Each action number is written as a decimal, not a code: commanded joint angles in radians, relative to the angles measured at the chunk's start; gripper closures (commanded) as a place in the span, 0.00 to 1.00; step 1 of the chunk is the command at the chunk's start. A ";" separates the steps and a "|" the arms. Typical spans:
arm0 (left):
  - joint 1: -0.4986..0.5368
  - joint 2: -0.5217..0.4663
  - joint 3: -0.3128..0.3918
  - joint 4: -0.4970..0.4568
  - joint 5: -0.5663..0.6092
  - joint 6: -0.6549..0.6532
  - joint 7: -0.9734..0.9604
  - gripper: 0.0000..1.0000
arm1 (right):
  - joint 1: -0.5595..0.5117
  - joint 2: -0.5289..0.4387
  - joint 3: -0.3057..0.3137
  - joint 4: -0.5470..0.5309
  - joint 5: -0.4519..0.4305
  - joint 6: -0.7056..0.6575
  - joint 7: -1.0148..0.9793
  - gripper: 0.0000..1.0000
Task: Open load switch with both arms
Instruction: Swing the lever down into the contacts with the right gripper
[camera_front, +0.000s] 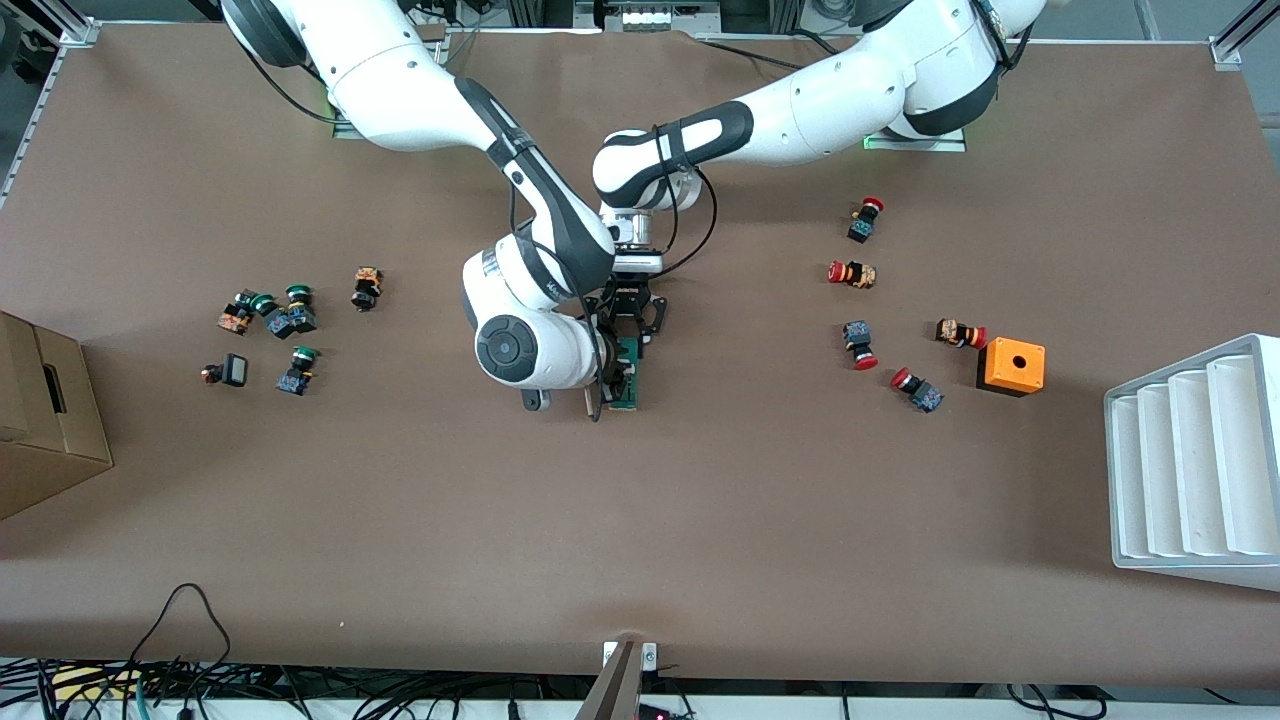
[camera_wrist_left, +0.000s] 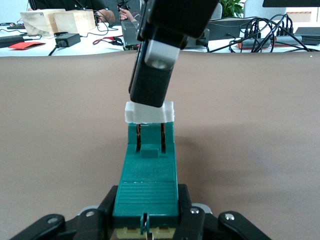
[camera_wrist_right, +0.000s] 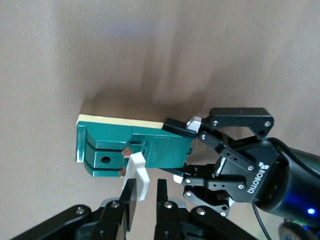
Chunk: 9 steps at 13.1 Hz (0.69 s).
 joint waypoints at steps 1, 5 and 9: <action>-0.021 0.042 0.023 0.092 0.026 0.069 0.013 0.85 | -0.008 -0.044 0.015 -0.060 -0.023 -0.008 -0.010 0.78; -0.021 0.042 0.023 0.092 0.026 0.069 0.013 0.85 | -0.007 -0.041 0.017 -0.063 -0.035 -0.003 -0.011 0.78; -0.021 0.042 0.023 0.092 0.026 0.069 0.013 0.85 | -0.001 -0.035 0.017 -0.061 -0.035 0.012 -0.010 0.78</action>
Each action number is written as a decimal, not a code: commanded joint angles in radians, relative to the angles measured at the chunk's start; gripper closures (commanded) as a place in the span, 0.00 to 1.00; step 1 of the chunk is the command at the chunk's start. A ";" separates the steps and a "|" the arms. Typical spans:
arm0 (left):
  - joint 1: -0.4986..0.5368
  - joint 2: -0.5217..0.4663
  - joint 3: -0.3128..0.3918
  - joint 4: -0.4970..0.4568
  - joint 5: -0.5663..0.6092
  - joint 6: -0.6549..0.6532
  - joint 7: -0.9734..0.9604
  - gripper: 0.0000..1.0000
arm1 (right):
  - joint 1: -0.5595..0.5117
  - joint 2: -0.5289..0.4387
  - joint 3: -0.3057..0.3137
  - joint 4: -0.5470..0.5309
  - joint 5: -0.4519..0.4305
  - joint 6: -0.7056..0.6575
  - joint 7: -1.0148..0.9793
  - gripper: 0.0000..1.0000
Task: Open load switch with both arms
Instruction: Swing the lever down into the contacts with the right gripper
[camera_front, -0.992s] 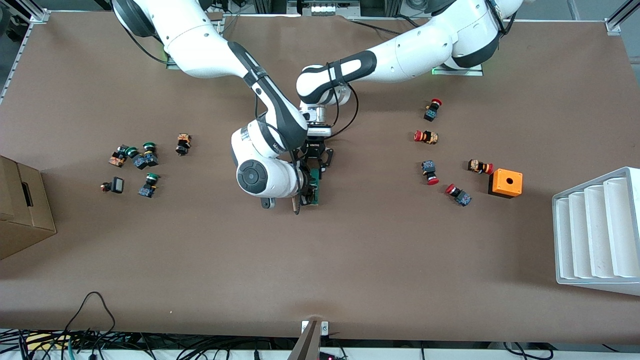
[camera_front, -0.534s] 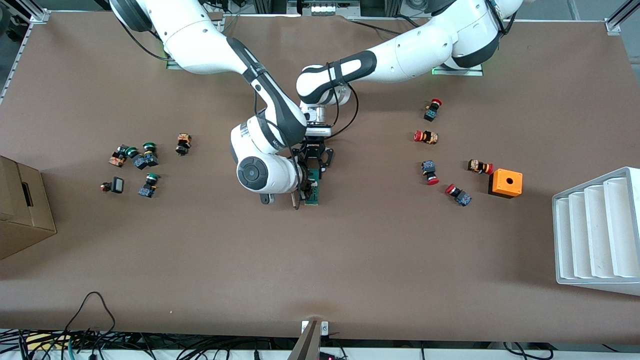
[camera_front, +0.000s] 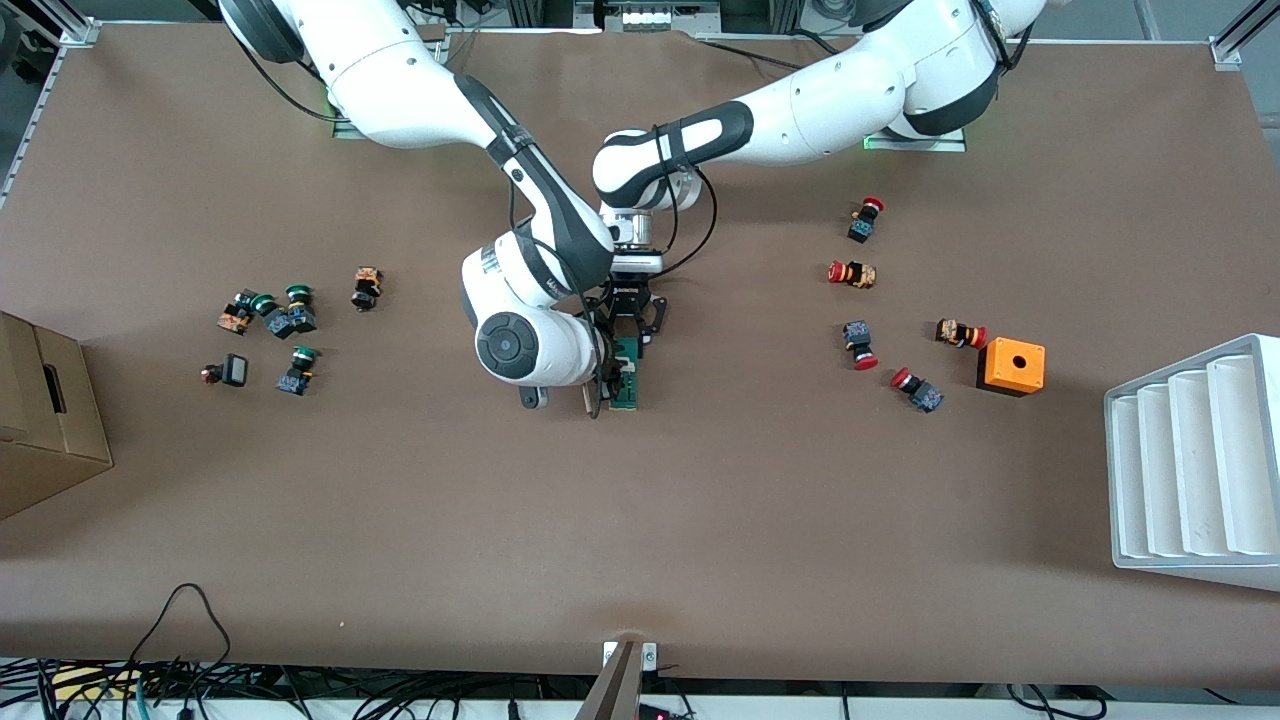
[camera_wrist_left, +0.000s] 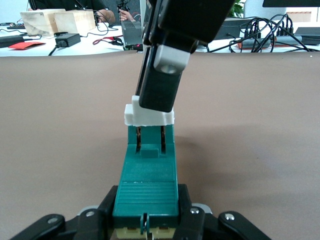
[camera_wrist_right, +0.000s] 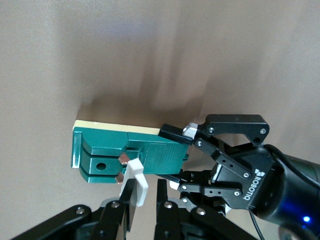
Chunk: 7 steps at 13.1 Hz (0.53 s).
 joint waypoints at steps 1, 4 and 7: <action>-0.021 0.042 0.023 0.092 0.026 0.069 0.013 0.86 | 0.000 -0.029 0.016 -0.050 -0.018 0.016 -0.005 0.78; -0.021 0.042 0.023 0.092 0.026 0.069 0.013 0.86 | 0.009 -0.029 0.016 -0.051 -0.019 0.023 -0.002 0.78; -0.021 0.042 0.023 0.092 0.026 0.069 0.013 0.86 | 0.017 -0.027 0.016 -0.079 -0.039 0.035 -0.002 0.78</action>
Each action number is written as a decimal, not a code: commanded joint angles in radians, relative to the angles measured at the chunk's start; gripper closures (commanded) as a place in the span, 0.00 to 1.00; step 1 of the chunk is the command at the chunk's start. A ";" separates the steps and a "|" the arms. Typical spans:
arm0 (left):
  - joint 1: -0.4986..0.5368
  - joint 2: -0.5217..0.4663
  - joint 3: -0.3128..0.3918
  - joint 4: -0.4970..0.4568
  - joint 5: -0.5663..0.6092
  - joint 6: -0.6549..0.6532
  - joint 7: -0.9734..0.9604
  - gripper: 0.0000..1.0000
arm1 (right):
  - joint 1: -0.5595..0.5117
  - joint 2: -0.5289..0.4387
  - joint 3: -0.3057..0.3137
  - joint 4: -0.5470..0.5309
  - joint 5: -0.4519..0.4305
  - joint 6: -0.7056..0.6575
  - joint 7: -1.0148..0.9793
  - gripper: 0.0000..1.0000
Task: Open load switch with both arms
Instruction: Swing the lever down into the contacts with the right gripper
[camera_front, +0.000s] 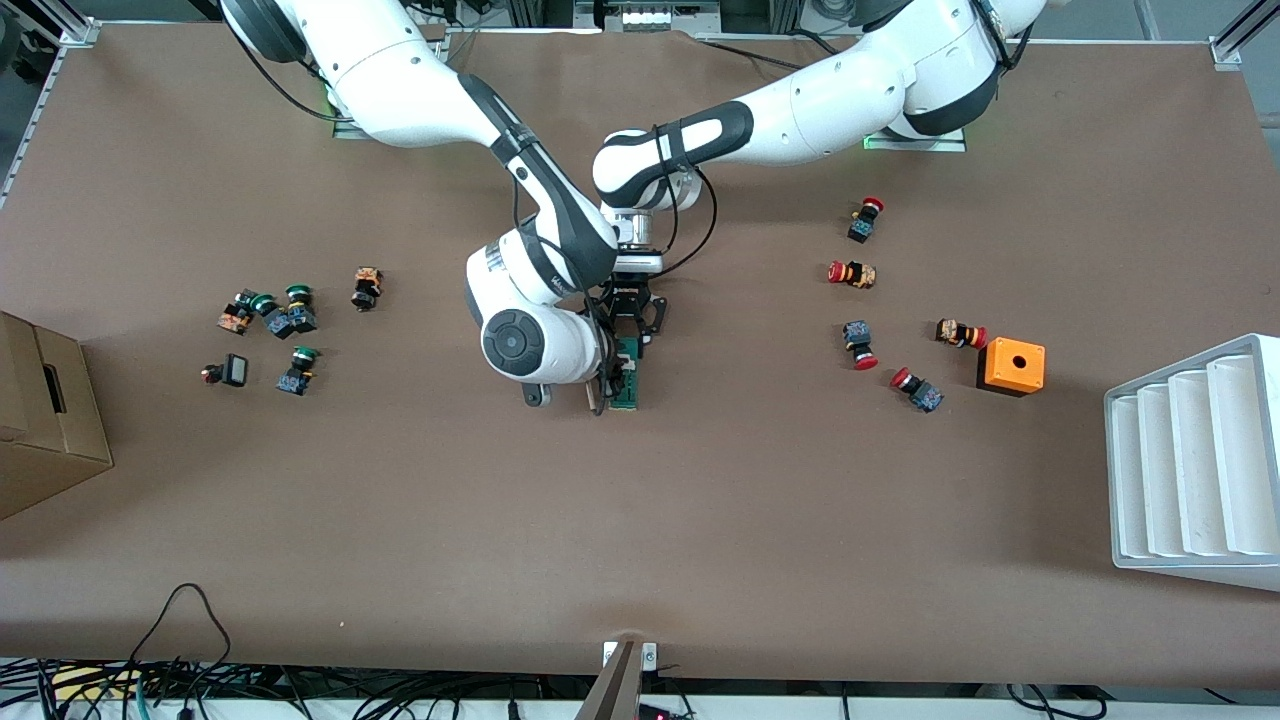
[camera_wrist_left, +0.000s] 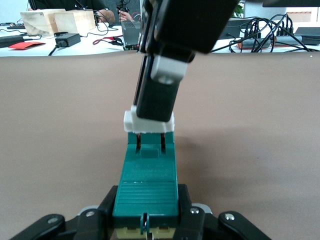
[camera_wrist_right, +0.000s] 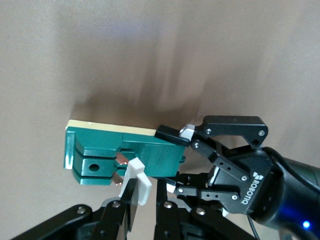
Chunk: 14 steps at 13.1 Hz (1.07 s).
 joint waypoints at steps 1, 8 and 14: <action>-0.021 0.042 0.023 0.092 0.026 0.069 0.013 0.86 | 0.007 -0.027 0.012 -0.069 -0.021 0.042 -0.002 0.78; -0.021 0.042 0.023 0.092 0.026 0.069 0.013 0.86 | 0.009 -0.026 0.017 -0.074 -0.028 0.055 -0.002 0.78; -0.021 0.044 0.023 0.092 0.026 0.069 0.012 0.86 | 0.007 -0.016 0.017 -0.075 -0.031 0.080 -0.013 0.78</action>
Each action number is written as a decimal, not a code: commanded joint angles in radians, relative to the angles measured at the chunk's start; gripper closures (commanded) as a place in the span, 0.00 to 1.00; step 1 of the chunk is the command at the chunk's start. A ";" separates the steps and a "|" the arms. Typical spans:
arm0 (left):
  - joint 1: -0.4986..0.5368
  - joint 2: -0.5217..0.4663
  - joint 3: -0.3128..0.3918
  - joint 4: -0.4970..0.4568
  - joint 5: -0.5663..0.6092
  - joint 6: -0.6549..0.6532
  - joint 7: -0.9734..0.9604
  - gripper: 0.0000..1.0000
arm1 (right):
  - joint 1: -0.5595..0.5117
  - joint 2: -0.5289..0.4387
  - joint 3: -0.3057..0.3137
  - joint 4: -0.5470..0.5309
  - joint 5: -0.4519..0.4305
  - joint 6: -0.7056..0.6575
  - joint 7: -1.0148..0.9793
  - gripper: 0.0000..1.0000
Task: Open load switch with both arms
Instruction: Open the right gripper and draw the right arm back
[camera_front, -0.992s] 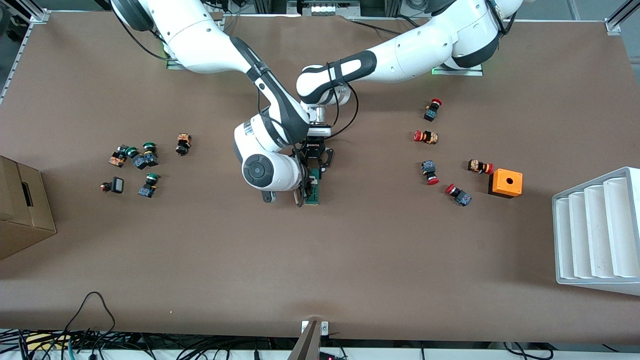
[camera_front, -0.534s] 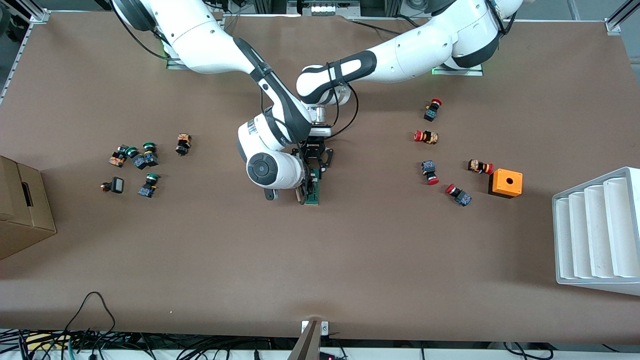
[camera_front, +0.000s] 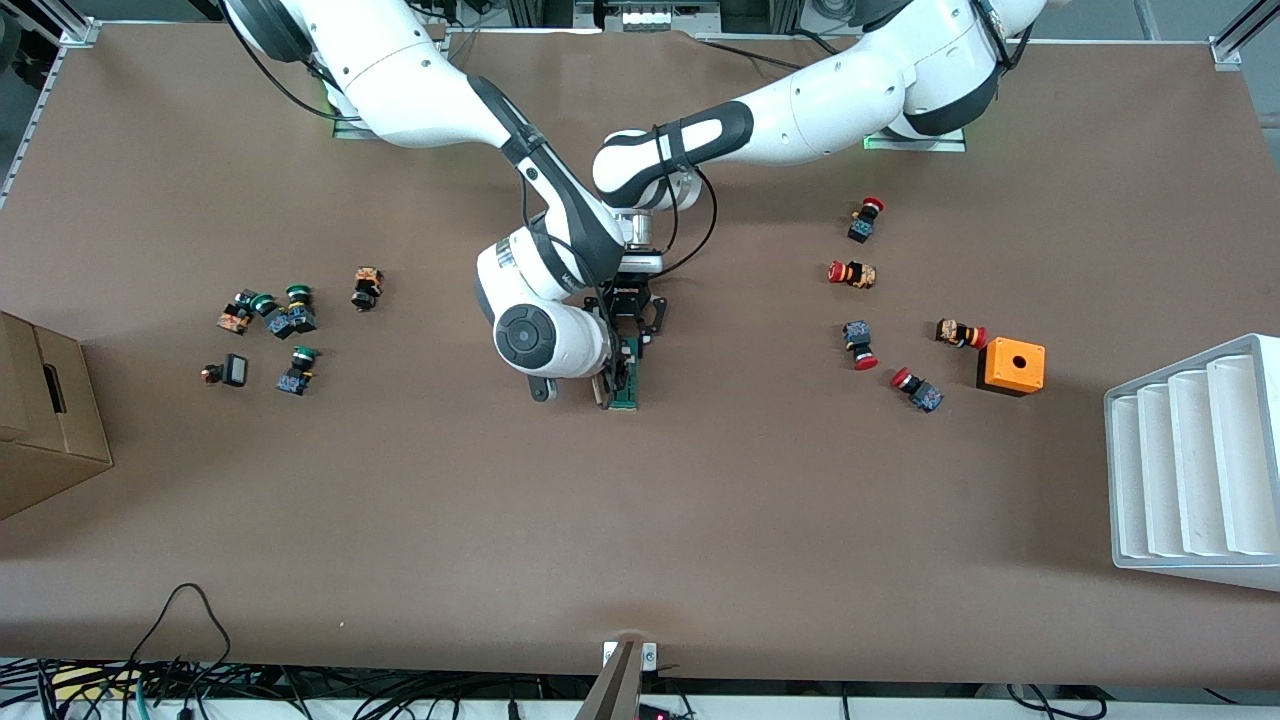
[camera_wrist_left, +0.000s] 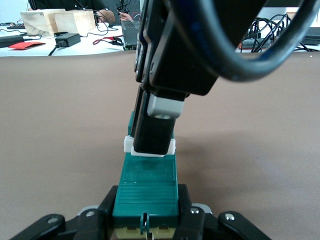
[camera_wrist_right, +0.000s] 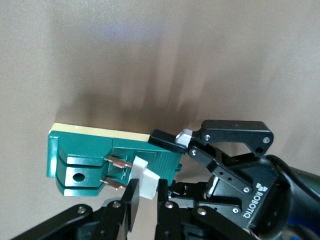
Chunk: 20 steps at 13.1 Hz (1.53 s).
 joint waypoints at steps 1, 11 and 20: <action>-0.021 0.044 0.022 0.091 0.026 0.069 0.011 0.86 | 0.000 -0.016 0.007 -0.043 -0.020 0.037 -0.008 0.78; -0.021 0.044 0.022 0.091 0.026 0.069 0.013 0.86 | -0.001 -0.021 0.021 -0.095 -0.045 0.095 -0.001 0.78; -0.020 0.044 0.024 0.091 0.026 0.069 0.013 0.86 | -0.098 -0.142 0.018 -0.039 -0.048 -0.043 -0.111 0.08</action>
